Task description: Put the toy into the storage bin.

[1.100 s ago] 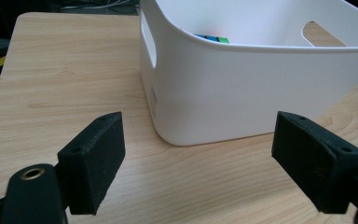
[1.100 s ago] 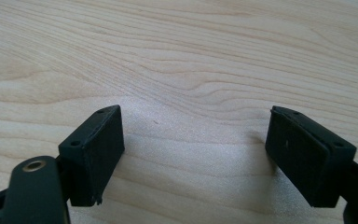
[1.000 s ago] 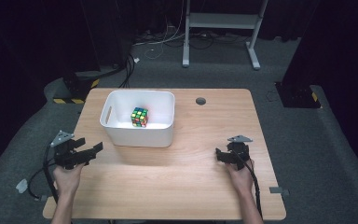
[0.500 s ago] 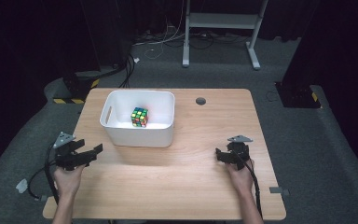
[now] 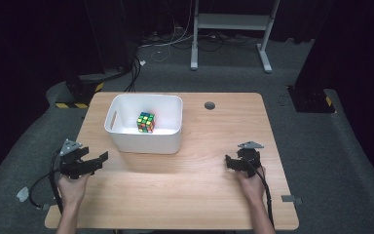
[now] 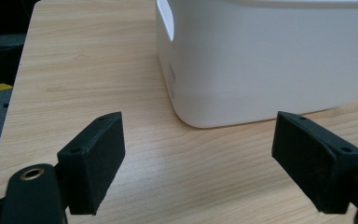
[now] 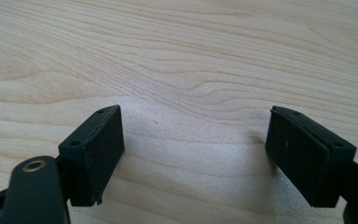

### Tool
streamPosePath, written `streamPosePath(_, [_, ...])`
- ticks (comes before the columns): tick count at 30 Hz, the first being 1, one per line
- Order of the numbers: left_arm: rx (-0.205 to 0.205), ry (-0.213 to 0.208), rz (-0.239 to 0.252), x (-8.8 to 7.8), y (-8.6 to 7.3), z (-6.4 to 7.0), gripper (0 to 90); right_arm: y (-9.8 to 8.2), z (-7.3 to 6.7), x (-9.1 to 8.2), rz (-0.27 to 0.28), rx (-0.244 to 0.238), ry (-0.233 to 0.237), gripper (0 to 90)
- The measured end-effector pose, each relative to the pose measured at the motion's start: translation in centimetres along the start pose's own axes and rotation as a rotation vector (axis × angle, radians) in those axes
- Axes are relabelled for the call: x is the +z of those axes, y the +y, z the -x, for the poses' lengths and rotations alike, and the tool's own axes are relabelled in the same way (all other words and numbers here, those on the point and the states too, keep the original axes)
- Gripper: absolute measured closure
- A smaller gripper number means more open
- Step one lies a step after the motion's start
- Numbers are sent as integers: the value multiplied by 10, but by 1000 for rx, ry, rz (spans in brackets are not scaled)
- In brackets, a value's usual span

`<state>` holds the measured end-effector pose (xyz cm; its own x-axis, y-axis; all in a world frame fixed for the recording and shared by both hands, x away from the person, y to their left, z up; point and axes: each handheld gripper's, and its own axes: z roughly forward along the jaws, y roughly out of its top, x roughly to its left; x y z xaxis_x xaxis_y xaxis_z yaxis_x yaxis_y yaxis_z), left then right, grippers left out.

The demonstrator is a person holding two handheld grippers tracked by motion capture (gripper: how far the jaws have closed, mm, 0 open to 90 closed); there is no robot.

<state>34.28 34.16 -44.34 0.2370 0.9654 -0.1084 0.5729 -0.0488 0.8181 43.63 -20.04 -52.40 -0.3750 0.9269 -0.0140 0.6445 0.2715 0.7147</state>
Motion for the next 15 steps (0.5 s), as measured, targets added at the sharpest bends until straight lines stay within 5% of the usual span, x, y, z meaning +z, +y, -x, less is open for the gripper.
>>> streamPosePath(15, [1, 12, -8, 6, -7, -2, 174, 0, 0, 0, 0, 0, 0, 194])
